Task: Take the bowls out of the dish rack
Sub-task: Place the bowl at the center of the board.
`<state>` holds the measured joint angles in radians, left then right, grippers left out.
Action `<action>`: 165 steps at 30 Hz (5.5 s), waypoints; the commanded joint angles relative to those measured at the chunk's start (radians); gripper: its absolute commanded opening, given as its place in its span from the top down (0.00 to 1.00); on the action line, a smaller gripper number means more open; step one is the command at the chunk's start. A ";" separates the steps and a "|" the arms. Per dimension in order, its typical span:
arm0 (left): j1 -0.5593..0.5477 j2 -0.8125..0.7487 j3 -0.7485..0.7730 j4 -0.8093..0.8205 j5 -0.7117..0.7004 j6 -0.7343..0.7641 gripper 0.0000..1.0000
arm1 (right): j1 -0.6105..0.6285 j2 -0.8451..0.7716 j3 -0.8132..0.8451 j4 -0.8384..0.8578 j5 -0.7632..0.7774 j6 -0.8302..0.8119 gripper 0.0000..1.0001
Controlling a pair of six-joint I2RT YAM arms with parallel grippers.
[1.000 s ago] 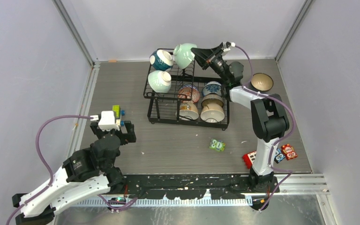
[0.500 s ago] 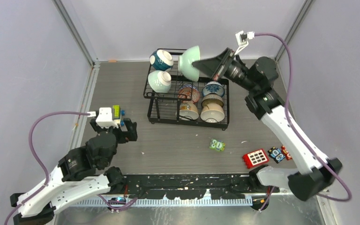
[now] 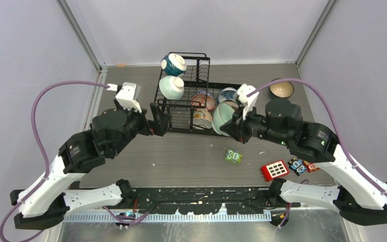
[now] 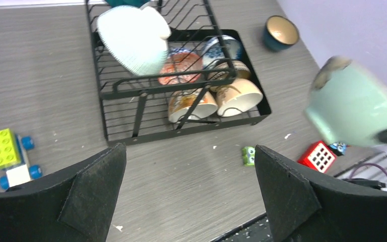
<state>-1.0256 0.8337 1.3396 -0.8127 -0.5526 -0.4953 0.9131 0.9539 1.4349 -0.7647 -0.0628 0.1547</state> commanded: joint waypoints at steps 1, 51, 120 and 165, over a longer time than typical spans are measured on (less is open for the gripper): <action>-0.001 0.068 0.134 -0.043 0.110 0.062 0.00 | 0.147 -0.008 0.061 -0.133 0.306 -0.197 0.99; 0.000 0.632 0.578 -0.456 0.670 0.311 0.33 | 0.896 0.314 0.192 -0.425 0.707 -0.488 0.99; -0.033 0.262 0.246 -0.268 0.181 -0.047 1.00 | 0.488 0.146 0.284 0.035 0.912 0.252 0.00; -0.032 0.072 -0.044 -0.240 0.006 -0.580 1.00 | 0.339 0.376 0.022 0.014 0.555 0.772 0.53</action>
<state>-1.0599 0.9333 1.2816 -1.1492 -0.4980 -1.0412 1.2545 1.3170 1.4517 -0.7906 0.4961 0.9150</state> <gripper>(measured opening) 0.055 0.479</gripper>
